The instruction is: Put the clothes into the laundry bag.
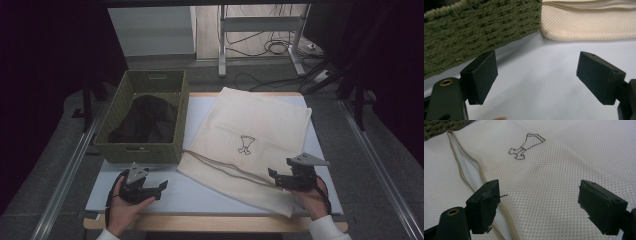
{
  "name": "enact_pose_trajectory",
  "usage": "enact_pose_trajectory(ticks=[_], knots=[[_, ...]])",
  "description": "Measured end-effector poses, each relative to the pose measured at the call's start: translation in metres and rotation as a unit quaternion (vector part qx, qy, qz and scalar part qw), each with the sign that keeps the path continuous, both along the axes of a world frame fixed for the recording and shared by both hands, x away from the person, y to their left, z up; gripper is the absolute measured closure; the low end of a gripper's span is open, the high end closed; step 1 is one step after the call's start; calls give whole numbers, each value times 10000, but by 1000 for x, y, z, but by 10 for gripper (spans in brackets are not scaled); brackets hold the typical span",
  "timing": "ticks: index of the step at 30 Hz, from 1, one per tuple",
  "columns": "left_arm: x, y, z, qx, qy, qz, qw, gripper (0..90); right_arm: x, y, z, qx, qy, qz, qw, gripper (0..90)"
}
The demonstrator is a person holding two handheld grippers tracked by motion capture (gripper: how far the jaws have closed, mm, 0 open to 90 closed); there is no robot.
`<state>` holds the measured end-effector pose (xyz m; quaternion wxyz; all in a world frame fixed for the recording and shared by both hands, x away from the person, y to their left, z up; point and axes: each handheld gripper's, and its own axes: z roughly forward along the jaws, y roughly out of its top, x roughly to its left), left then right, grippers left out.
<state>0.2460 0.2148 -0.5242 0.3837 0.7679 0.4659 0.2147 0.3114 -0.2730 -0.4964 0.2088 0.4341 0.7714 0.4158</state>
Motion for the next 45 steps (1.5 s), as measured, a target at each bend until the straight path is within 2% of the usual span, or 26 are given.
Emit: enact_pose_trajectory(ticks=[5, 8, 10, 15, 23, 28, 36, 45], knots=[[-3, -3, -2, 32, -27, 35, 10000, 169, 0, -2, -1, -48, 5, 82, 10000, 174], [-3, -4, -4, -9, 18, -36, 10000, 169, 1, -2, -1, -39, 31, 73, 10000, 174], [-4, -4, -4, -40, -13, -42, 10000, 165, 0, -3, -2, -136, 17, 57, 9999, 182], [-6, -7, -2, -50, -28, -101, 9999, 167, -3, -4, 1, -112, 31, 15, 9999, 204], [-5, -7, -4, -76, 118, -217, 9997, 173, 3, 0, 2, -65, 242, 56, 9997, 227], [-5, -6, -4, -85, 152, -181, 9997, 173, 6, 8, 7, -111, 339, 141, 9993, 227], [-5, -9, -3, -25, 144, -161, 9998, 172, 5, 18, 19, -131, 339, 328, 9988, 227], [-4, -9, -4, -2, 165, -165, 9997, 172, 19, 39, 30, -266, 353, 542, 9976, 227]])
